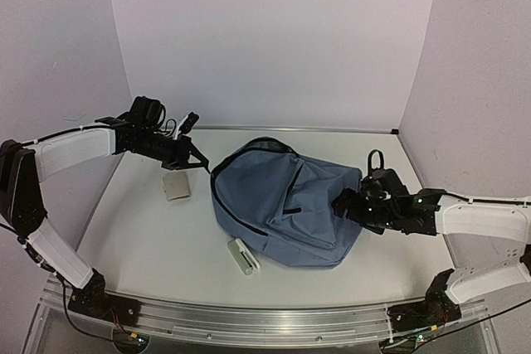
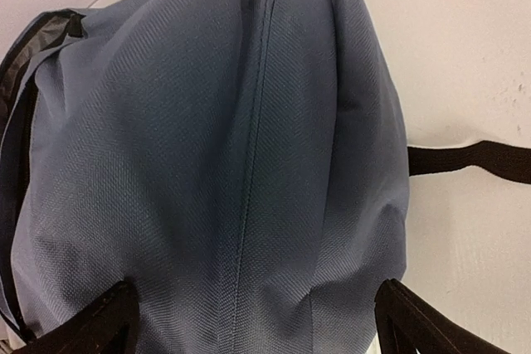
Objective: Pack the student bag
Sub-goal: Zip the student bag at the center of the board.
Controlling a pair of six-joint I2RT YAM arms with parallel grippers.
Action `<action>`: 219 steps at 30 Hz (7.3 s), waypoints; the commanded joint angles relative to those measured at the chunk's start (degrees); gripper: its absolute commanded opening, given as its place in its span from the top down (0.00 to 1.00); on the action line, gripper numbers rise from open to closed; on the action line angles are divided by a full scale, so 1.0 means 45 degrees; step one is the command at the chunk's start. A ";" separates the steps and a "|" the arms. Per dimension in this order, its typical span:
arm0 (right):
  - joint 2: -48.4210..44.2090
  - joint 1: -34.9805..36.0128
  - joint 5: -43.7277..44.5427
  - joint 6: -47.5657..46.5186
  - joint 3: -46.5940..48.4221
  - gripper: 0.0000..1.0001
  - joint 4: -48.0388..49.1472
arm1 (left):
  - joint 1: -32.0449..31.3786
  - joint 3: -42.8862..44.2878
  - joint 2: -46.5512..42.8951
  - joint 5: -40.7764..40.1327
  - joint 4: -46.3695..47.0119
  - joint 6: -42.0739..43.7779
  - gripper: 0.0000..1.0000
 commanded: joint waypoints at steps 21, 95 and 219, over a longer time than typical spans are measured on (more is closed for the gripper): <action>0.7073 -0.5056 -0.2794 -0.5485 0.5208 1.00 0.4545 | -0.3537 -0.1053 -0.1015 0.0843 0.2559 -0.2474 1.00; 0.1741 -0.0673 -0.5283 -0.1081 0.3893 0.26 0.3230 | -0.6913 -0.2131 -0.0338 -0.5665 0.4556 -0.7976 0.45; 0.5204 0.4189 -0.2129 0.2894 0.3832 1.00 0.6436 | -0.3486 0.3695 0.5861 -0.1875 0.3484 -0.6444 1.00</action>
